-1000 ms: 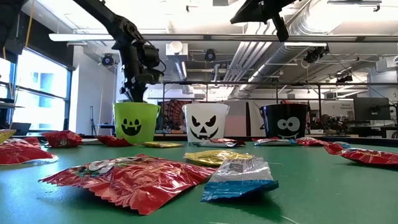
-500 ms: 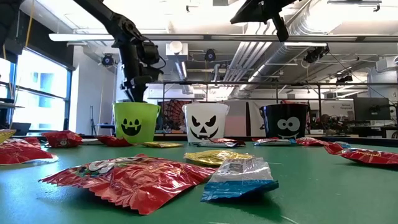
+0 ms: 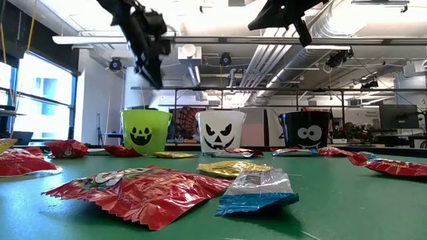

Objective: Sort candy by brand, put in halloween buckets
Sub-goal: Put the yellow candy into the green bucket

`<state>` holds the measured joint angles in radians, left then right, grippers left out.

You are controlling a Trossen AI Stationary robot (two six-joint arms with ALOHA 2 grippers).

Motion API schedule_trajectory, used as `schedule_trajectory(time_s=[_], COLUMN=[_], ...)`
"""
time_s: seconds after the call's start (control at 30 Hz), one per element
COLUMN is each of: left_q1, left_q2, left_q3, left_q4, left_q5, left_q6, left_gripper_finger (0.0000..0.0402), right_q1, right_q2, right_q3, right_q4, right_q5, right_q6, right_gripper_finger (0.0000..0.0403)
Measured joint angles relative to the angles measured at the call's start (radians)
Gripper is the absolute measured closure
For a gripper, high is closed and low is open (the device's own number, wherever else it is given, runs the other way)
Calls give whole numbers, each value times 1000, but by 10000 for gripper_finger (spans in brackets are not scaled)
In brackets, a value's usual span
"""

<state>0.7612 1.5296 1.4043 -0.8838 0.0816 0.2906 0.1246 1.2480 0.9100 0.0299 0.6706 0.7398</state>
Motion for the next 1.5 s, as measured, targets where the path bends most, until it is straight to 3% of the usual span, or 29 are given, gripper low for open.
schedule_trajectory(time_s=[0.23, 0.5, 0.67, 0.97, 1.2, 1.5], left_q1=[-143, -325, -421, -559, -610, -666], left_q2=[-145, -256, -255, -254, -230, -89], left_q3=[-90, -254, -347, -508, -569, -571], left_q4=[81, 149, 185, 384, 465, 494], left_q5=[73, 70, 45, -114, -155, -231], left_q6=[15, -1, -151, -362, -404, -394], left_gripper_finger=[244, 244, 242, 209, 183, 181], right_q1=[0, 0, 0, 0, 0, 0], right_q2=[0, 0, 0, 0, 0, 0], right_q3=[0, 0, 0, 0, 0, 0], right_q4=[-1, -2, -4, -4, -5, -4], right_q5=[-20, -38, -57, -61, -77, -77], right_q6=[-40, -51, -50, -66, -72, -86], right_gripper_finger=[402, 402, 402, 402, 402, 402])
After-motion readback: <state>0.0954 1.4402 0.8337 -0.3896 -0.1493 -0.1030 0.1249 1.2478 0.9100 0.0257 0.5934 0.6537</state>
